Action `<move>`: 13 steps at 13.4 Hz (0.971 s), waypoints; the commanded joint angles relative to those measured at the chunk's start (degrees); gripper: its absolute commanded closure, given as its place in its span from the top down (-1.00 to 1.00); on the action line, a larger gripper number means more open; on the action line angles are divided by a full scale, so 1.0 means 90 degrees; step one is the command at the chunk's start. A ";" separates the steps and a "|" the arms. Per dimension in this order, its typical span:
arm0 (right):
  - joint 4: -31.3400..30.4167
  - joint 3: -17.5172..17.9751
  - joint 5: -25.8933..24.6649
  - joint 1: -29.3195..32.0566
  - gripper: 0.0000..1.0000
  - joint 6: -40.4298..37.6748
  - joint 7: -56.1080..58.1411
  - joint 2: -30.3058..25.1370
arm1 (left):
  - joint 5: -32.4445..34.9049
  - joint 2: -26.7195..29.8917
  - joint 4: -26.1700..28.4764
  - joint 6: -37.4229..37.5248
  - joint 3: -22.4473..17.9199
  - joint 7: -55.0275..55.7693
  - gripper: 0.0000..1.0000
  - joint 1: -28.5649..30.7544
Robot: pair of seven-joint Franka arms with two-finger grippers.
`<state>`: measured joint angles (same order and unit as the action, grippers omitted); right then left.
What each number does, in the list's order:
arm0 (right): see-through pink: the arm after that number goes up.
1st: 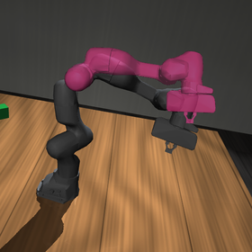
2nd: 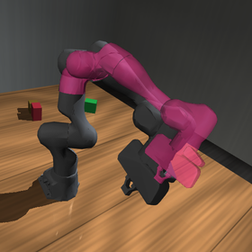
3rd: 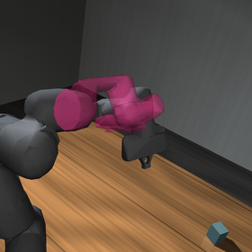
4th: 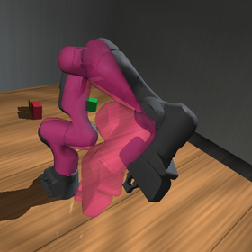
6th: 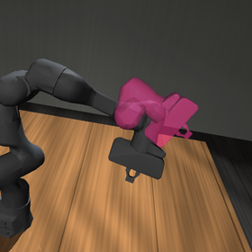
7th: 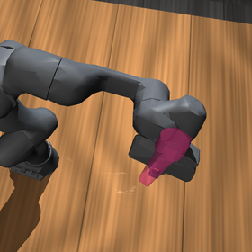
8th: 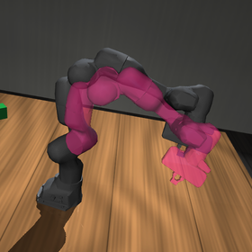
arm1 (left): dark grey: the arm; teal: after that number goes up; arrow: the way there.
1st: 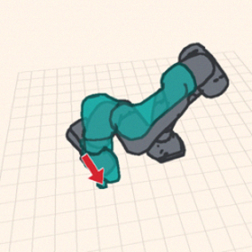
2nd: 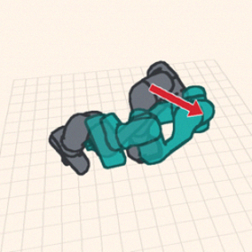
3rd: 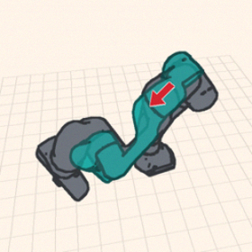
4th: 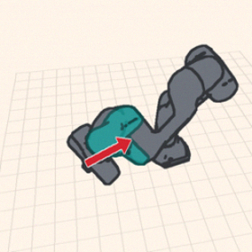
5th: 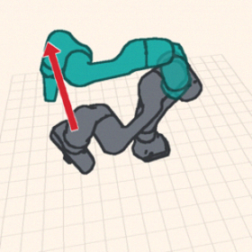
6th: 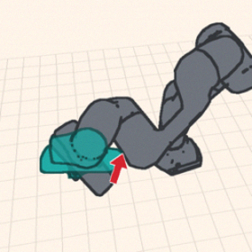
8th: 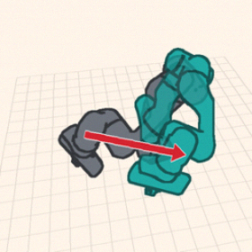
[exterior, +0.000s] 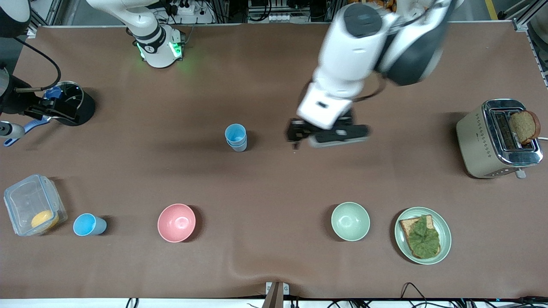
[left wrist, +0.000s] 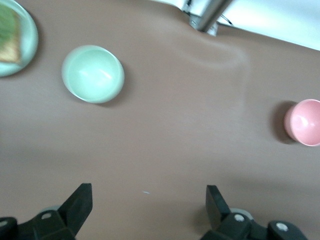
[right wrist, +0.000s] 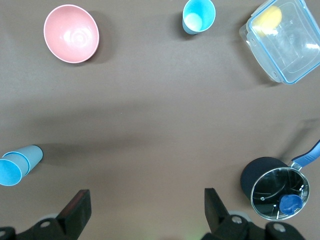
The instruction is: Stack blue cups with both arms
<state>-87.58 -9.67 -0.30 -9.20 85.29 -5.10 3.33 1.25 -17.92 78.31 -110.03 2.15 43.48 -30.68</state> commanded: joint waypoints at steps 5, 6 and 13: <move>0.0043 -0.0009 -0.0094 -0.0052 1.00 -0.0053 -0.0029 -0.0019 | 0.0037 0.0955 0.0215 0.1188 0.0112 -0.2202 1.00 0.1942; 0.0043 -0.0009 -0.0094 -0.0052 1.00 -0.0053 -0.0038 -0.0019 | 0.0037 0.1023 0.0215 0.1345 0.0103 -0.2397 1.00 0.2127; 0.0043 -0.0009 -0.0094 -0.0081 1.00 -0.0053 -0.0038 -0.0019 | 0.0037 0.1385 0.0235 0.2156 0.0083 -0.4020 1.00 0.3154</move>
<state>-87.58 -9.59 -0.30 -9.24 85.30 -5.10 3.33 1.24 -7.57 78.69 -91.92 2.14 8.88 -3.40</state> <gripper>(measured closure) 0.000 0.000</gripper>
